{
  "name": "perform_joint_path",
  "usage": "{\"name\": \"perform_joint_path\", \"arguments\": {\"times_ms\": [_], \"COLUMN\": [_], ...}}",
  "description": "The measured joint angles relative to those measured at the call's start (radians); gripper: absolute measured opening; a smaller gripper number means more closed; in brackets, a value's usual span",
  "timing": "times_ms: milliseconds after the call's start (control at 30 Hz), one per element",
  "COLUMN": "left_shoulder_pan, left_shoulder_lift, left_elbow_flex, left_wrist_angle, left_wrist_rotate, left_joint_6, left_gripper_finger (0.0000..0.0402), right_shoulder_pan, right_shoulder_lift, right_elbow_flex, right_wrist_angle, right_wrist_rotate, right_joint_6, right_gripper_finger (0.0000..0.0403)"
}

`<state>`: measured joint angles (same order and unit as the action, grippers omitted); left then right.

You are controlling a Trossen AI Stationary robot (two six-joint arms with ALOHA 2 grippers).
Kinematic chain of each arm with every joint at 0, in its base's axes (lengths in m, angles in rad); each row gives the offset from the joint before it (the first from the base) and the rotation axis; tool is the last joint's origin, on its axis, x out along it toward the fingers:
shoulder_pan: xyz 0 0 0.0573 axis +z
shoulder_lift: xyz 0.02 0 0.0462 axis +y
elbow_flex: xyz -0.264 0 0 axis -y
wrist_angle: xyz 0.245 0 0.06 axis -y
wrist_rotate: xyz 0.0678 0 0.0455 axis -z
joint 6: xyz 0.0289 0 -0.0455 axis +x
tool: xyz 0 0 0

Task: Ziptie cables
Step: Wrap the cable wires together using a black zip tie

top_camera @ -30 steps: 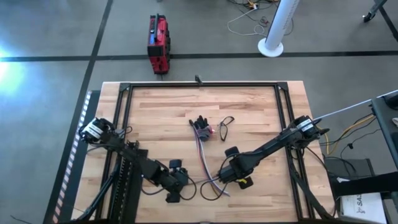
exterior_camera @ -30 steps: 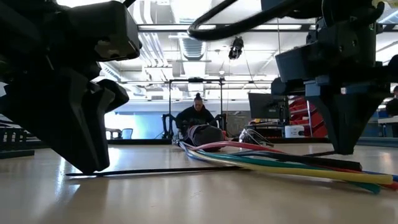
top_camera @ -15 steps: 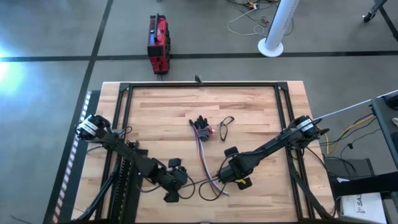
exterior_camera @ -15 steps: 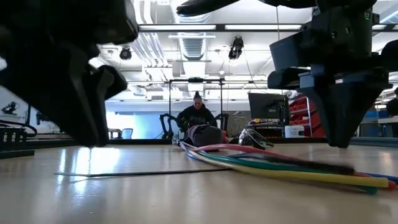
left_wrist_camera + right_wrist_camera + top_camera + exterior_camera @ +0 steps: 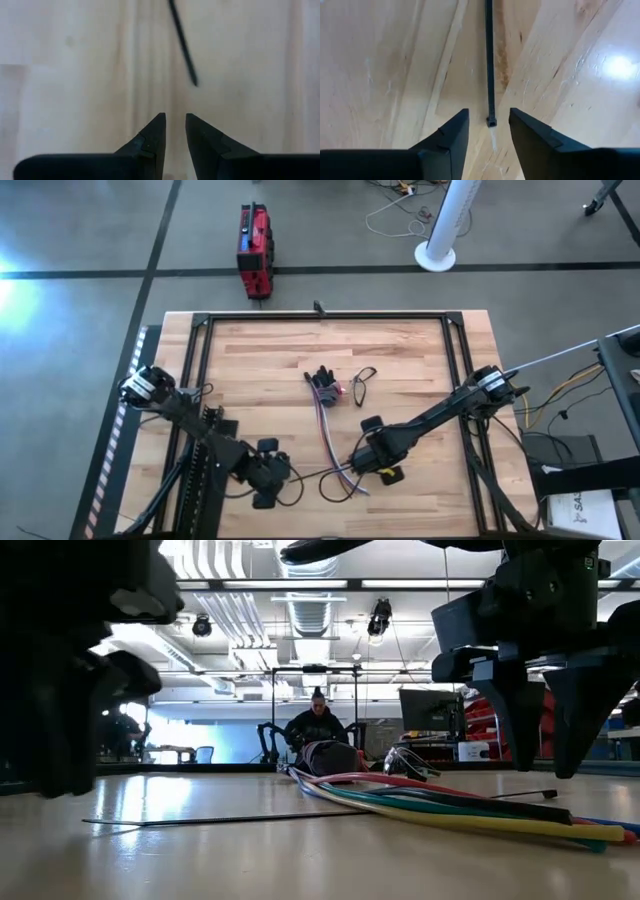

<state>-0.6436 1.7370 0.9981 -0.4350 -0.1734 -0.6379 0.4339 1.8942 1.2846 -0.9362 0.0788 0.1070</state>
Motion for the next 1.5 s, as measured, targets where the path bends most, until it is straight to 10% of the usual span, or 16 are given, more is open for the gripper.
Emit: {"name": "perform_joint_path", "arguments": {"times_ms": [833,1500], "left_shoulder_pan": [-0.025,-0.026], "left_shoulder_lift": [0.097,0.101], "left_elbow_flex": [0.001,0.000], "left_wrist_angle": [0.082,0.164], "left_wrist_rotate": [-0.073,-0.156], "left_joint_6": [0.026,0.057], "left_gripper_finger": [0.0059,0.0059], "right_shoulder_pan": [-0.007,-0.046], "right_shoulder_lift": [0.055,0.229], "right_elbow_flex": [0.000,0.006], "right_wrist_angle": [0.739,0.886], "right_wrist_rotate": [0.044,0.006], "right_joint_6": [-0.040,0.000], "right_gripper_finger": [0.0007,0.0000]}}
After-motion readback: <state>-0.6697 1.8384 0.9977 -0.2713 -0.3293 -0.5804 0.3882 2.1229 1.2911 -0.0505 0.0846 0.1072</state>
